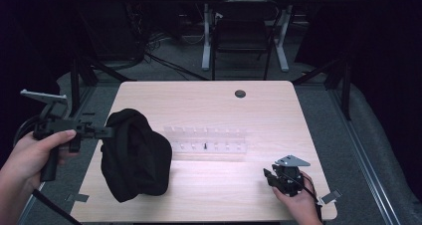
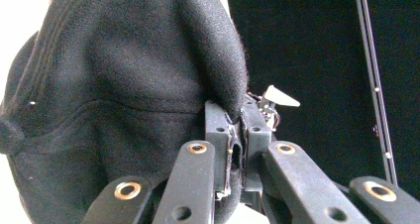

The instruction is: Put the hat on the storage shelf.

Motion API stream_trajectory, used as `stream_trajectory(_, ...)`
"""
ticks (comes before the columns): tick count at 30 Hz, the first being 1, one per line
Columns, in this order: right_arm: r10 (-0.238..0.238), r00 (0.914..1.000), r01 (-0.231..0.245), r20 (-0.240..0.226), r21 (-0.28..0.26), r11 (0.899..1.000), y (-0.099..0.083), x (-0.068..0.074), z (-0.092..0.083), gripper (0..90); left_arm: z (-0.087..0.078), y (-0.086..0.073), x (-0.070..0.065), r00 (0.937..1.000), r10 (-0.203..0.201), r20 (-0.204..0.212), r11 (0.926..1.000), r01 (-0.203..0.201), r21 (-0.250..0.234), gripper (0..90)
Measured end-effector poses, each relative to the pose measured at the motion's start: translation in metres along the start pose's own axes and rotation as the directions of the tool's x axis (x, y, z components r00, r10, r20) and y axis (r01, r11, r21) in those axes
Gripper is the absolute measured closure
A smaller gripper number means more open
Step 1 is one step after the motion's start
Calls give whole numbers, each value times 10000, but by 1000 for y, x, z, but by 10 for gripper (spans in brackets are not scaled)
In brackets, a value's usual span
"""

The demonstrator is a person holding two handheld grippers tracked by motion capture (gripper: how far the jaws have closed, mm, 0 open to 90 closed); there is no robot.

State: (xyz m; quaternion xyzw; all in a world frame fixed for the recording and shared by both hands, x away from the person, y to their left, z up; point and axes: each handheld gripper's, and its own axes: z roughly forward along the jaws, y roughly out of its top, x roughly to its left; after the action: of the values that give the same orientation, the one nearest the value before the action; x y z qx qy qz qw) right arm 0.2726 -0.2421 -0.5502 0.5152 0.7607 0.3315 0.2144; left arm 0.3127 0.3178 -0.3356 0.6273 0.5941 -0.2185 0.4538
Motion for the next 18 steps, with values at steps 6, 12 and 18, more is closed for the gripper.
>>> stream_trajectory(6,-64,10000,64,41,97,9999,0,-1,-1,613,0,4,-8,10000,75,-56,9999,-76,-87,860)
stream_trajectory(12,-28,10000,28,20,76,10000,0,0,-1,613,2,10,-15,9998,129,127,9998,-126,-178,859)
stream_trajectory(18,-36,10000,36,-10,96,9999,0,-1,-1,613,2,15,-22,9994,213,255,9993,-204,-326,860)
